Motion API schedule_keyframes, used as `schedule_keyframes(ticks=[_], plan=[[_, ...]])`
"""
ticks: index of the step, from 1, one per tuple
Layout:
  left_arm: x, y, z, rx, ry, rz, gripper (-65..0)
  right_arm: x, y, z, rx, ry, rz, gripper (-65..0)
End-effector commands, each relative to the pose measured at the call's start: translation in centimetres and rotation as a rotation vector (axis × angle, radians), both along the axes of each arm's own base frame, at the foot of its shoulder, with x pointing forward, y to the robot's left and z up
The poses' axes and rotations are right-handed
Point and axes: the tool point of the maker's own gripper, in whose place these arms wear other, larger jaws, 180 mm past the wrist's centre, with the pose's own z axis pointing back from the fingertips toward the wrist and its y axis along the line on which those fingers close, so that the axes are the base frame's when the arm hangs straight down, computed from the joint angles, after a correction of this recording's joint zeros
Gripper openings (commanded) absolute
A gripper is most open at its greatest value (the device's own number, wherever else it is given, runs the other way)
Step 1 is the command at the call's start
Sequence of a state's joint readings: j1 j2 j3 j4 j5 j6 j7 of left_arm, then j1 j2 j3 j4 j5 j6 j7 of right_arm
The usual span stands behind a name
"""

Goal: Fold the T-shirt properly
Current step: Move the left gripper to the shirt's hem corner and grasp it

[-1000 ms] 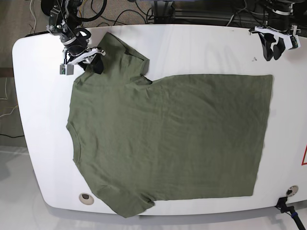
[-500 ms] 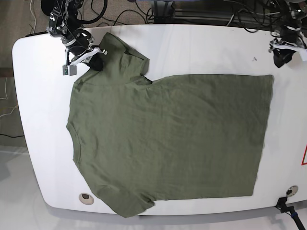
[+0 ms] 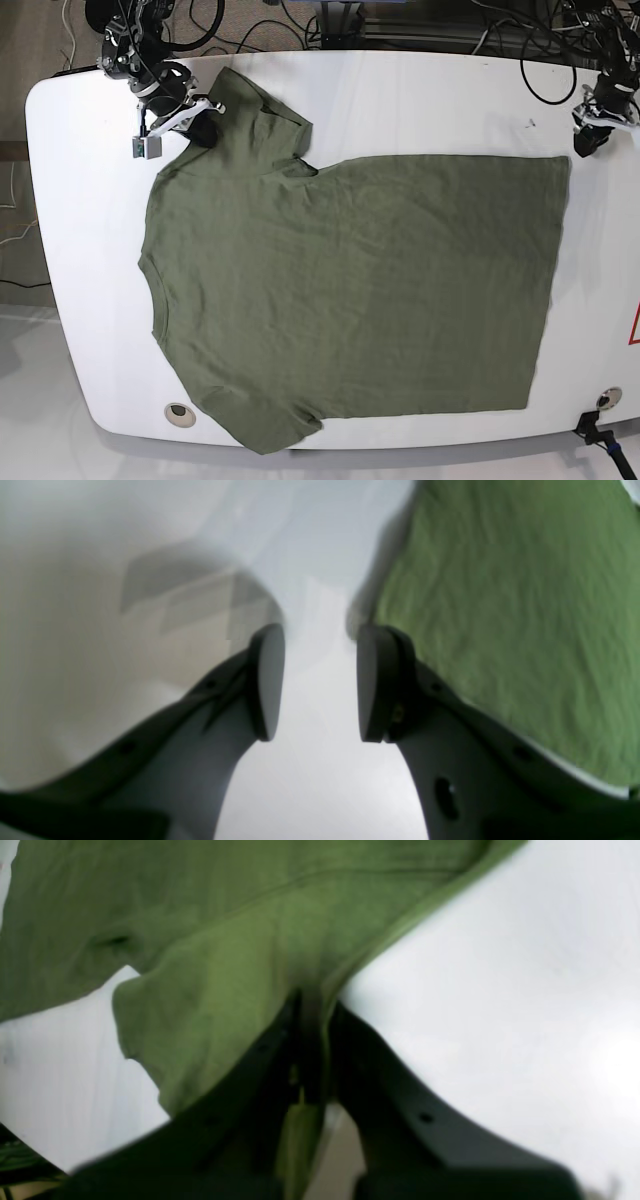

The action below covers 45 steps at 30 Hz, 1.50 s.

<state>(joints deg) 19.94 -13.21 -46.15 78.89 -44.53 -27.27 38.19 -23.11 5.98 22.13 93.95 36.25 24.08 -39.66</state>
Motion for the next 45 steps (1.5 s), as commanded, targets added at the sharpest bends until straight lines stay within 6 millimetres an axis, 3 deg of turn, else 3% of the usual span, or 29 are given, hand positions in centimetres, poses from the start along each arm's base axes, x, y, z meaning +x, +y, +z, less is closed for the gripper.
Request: schedule_keyframes(ticks=[1,10,15,17,21,22,24,25,31,36,42,45], plan=[[0.9,-0.3,1.2,0.018,-0.044,-0.052,-43.6,-1.0,-0.3,-0.7,-0.031,0.052,0.02,-65.0],[1.5,-2.6,0.6,0.007,-0.031,-0.142,-48.1,-0.9,-0.1,-0.6,-0.026,0.047,0.023,-65.0],[1.3,-3.1,0.4,0.005,-0.01,-0.166,-62.1,-0.8,0.0,-0.6,-0.025,0.045,0.024,-65.0],[1.5,-3.1,0.6,0.014,-0.016,-0.172,-64.9,-0.8,0.1,-0.6,-0.023,0.046,0.028,-65.0],[1.7,-3.0,1.4,0.041,-0.026,-0.181,-65.0,-0.7,0.2,-0.4,-0.023,0.039,0.031,-65.0],[0.8,-3.5,0.1,0.016,0.022,-0.205,-61.9,-1.5,0.2,-1.1,-0.027,0.078,0.034,-65.0],[0.9,-3.8,0.1,0.002,0.018,-0.215,-60.9,-1.6,0.3,-1.2,-0.026,0.082,0.038,-65.0],[-0.2,-4.3,-1.1,0.005,0.073,-0.215,-61.2,-0.6,0.4,-0.1,-0.007,0.012,0.018,-63.9],[-0.4,-4.3,-1.2,0.004,0.077,-0.214,-61.2,-1.2,0.4,-0.3,-0.007,0.023,0.018,-63.7],[0.1,-4.6,0.6,0.051,0.043,-0.243,-61.2,-1.2,0.4,-0.3,-0.007,0.023,0.018,-63.7],[0.3,-4.5,0.8,0.057,0.036,-0.246,-60.5,-1.2,0.4,-0.3,-0.007,0.022,0.019,-63.7],[0.3,-4.5,0.8,0.058,0.037,-0.246,-52.9,-1.2,0.4,-0.3,-0.007,0.022,0.019,-63.7]])
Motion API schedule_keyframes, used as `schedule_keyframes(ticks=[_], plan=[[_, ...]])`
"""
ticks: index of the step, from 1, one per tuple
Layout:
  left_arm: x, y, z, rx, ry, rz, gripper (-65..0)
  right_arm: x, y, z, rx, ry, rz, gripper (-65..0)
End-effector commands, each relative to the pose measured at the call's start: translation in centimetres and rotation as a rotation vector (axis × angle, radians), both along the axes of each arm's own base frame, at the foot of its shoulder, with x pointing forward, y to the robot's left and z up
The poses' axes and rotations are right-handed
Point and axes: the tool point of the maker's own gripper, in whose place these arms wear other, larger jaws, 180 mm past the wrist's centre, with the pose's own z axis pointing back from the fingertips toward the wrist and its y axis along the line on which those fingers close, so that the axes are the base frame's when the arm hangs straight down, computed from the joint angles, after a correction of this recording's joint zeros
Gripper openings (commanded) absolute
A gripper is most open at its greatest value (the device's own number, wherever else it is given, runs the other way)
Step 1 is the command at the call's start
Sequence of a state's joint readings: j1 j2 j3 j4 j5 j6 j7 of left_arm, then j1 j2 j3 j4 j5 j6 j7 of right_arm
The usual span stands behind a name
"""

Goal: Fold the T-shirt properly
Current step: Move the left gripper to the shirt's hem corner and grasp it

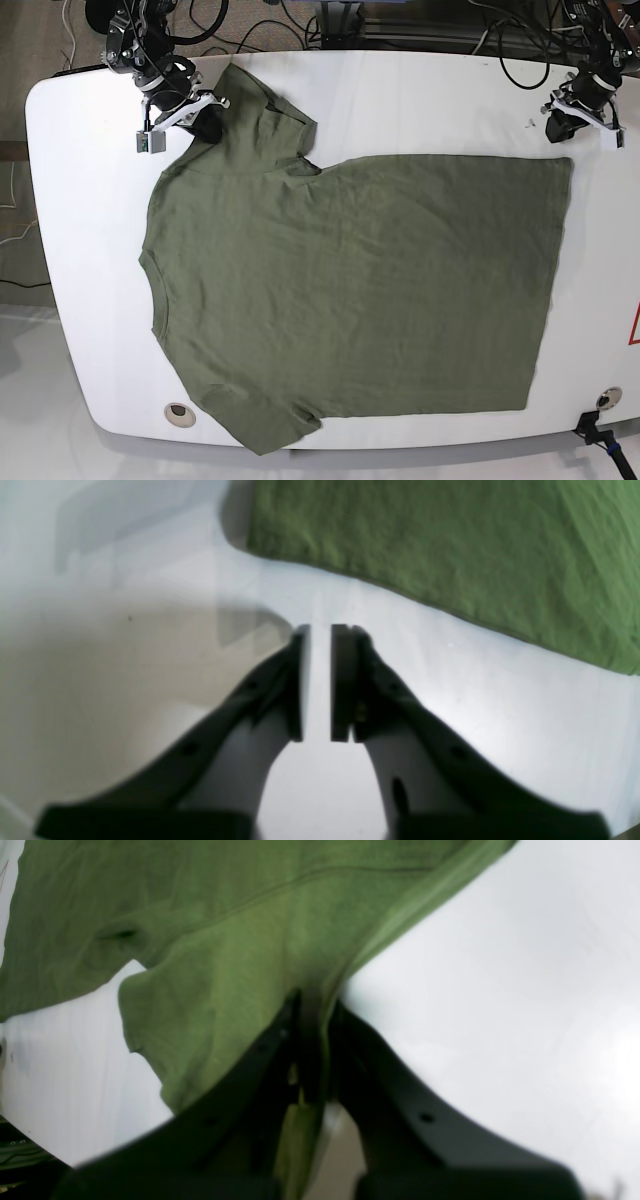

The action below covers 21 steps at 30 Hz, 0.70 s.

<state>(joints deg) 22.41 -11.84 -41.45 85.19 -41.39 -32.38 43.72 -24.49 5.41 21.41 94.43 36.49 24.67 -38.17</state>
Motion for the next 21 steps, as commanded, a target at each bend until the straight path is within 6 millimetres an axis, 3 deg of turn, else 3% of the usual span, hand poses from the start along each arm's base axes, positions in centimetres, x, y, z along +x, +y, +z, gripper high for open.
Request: schedule_keyframes(ticks=[1,6,9,15,21], plan=[[0.8,0.6,1.3,0.018,-0.046,-0.005,-49.1,-0.7,-0.3,-0.4,-0.022,0.034,0.015,-63.7],[0.8,1.3,1.8,0.03,-0.061,0.013,-26.8,-0.7,-0.3,-0.4,-0.022,0.034,0.015,-63.7],[1.9,2.0,2.5,0.034,-0.093,0.033,-18.4,-0.7,-0.3,-0.4,-0.022,0.034,0.015,-63.7],[3.8,1.8,3.4,0.027,-0.135,0.029,-18.1,-0.6,-0.8,-0.3,-0.034,0.032,0.018,-63.7],[3.7,1.9,1.1,-0.036,-0.083,0.064,-18.1,-0.6,-0.8,-0.3,-0.034,0.032,0.018,-63.7]])
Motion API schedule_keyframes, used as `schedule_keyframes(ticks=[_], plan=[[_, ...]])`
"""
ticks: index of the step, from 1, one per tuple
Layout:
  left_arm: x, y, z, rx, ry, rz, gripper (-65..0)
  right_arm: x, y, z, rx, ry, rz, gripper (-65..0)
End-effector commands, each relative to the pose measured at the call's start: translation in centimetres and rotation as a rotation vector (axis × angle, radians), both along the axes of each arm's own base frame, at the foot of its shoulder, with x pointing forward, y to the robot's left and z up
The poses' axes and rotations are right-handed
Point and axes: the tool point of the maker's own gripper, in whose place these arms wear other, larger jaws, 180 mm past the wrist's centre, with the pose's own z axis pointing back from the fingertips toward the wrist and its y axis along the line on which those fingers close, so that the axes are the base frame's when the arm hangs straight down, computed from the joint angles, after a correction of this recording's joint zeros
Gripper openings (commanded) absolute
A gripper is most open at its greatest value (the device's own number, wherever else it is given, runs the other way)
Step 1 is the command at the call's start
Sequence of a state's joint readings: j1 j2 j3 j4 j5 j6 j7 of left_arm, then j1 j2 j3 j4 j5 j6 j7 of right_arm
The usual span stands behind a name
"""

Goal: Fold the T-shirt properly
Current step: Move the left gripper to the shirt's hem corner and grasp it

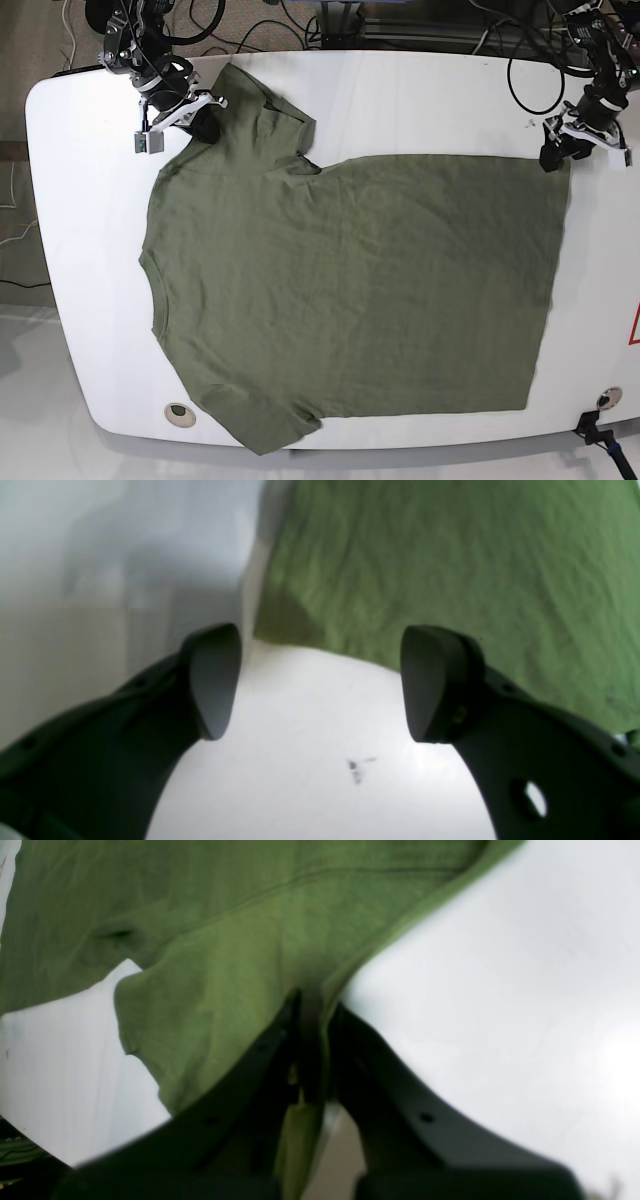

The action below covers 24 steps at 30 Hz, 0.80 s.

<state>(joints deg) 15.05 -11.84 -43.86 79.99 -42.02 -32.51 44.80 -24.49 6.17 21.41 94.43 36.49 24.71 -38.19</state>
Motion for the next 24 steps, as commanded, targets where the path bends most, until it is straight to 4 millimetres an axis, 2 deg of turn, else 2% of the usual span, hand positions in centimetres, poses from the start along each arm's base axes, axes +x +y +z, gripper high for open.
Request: schedule_keyframes(ticks=[1,6,11,20,24], plan=[[0.2,0.7,0.4,0.011,-0.01,0.0,-18.1,-0.6,-0.4,-0.4,-0.022,0.033,0.011,-63.7],[0.4,0.6,-0.8,-0.033,0.007,0.022,-18.1,-0.6,-0.4,-0.4,-0.022,0.033,0.011,-63.7],[0.9,0.4,-0.8,-0.043,0.003,0.019,-18.1,-0.6,-0.4,-0.4,-0.022,0.033,0.011,-63.7],[2.1,-2.6,-1.5,-0.087,0.007,-0.039,-18.1,-0.6,-0.4,-0.3,-0.022,0.031,0.011,-63.7],[3.4,-2.7,-0.9,-0.088,-0.02,-0.042,-18.1,-0.6,-0.4,-0.3,-0.022,0.031,0.011,-63.7]])
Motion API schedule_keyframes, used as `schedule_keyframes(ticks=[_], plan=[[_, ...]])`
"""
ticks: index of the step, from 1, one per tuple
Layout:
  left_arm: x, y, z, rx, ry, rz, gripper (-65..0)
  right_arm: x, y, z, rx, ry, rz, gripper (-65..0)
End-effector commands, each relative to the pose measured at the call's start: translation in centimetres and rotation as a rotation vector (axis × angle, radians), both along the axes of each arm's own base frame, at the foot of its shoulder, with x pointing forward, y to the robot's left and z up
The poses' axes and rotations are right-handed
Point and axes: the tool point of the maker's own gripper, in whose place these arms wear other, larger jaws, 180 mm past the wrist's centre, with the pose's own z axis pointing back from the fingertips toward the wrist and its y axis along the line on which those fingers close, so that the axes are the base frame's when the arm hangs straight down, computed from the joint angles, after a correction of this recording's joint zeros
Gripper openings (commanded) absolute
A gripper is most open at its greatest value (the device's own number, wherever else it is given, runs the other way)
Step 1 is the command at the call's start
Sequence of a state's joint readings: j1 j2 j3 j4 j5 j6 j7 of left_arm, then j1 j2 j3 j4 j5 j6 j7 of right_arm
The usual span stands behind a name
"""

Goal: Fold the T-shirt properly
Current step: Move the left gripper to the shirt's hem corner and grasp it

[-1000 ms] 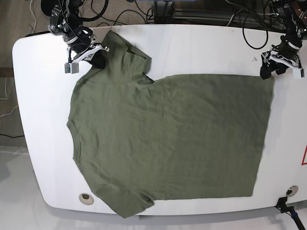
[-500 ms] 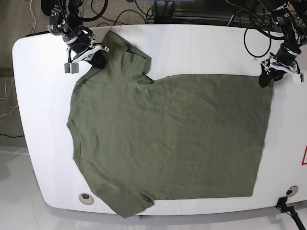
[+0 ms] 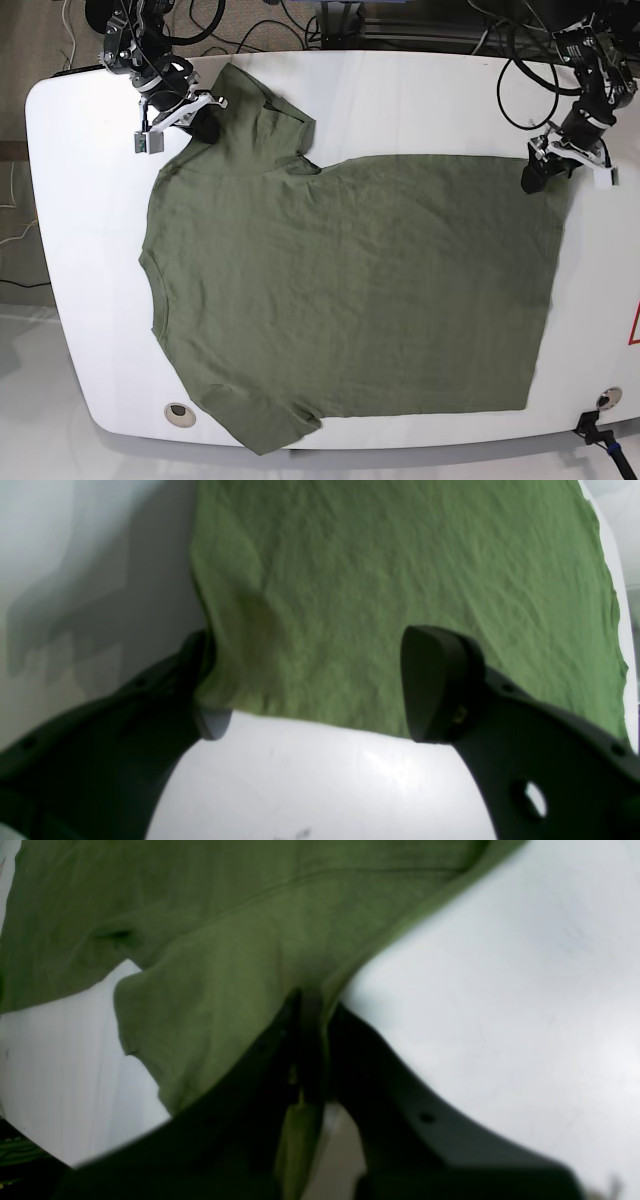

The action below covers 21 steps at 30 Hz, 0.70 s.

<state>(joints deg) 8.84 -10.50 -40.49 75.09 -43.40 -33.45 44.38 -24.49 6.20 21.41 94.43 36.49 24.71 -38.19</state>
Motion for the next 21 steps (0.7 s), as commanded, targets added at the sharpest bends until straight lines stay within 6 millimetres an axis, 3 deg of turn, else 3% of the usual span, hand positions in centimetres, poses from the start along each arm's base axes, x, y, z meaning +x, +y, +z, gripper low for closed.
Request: schedule_keyframes(ticks=[1,8,10,13,14,21], plan=[[-0.52,0.12,-0.51,0.013,0.044,-0.012,-18.1,-0.57,-0.36,-0.33,-0.022,0.031,0.011,-63.7],[-0.43,0.12,-0.43,0.014,0.041,-0.012,-19.2,-0.57,-0.36,-0.33,-0.022,0.031,0.011,-63.7],[-0.42,0.13,-0.41,0.014,0.04,-0.011,-29.4,-0.57,-0.36,-0.33,-0.022,0.031,0.011,-63.7],[-0.38,0.16,-0.38,0.015,0.037,-0.01,-60.0,-0.57,-0.36,-0.33,-0.022,0.031,0.011,-63.7],[-0.38,0.22,-0.35,0.015,0.036,-0.007,-65.0,-0.57,-0.36,-0.33,-0.022,0.031,0.011,-63.7],[-0.25,0.38,-0.08,0.021,0.029,-0.006,-65.0,-0.22,-0.6,-0.04,-0.023,0.002,-0.007,-64.0]])
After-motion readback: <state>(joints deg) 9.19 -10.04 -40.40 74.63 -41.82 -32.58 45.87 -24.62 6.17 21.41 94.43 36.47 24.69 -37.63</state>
